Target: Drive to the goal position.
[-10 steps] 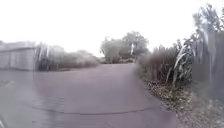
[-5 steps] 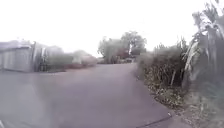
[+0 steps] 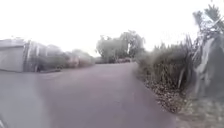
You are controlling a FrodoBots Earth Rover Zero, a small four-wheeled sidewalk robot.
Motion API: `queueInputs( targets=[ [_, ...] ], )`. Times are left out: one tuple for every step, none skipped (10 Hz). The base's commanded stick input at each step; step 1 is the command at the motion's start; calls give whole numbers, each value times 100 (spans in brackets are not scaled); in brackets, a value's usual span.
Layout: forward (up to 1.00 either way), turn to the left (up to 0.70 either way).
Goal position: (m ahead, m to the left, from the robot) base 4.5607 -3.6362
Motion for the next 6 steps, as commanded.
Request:
queueInputs(
  targets=[
    [70, -14],
    [70, -14],
    [70, -14],
    [70, -14],
    [70, -14],
    [70, -14]
  ],
)
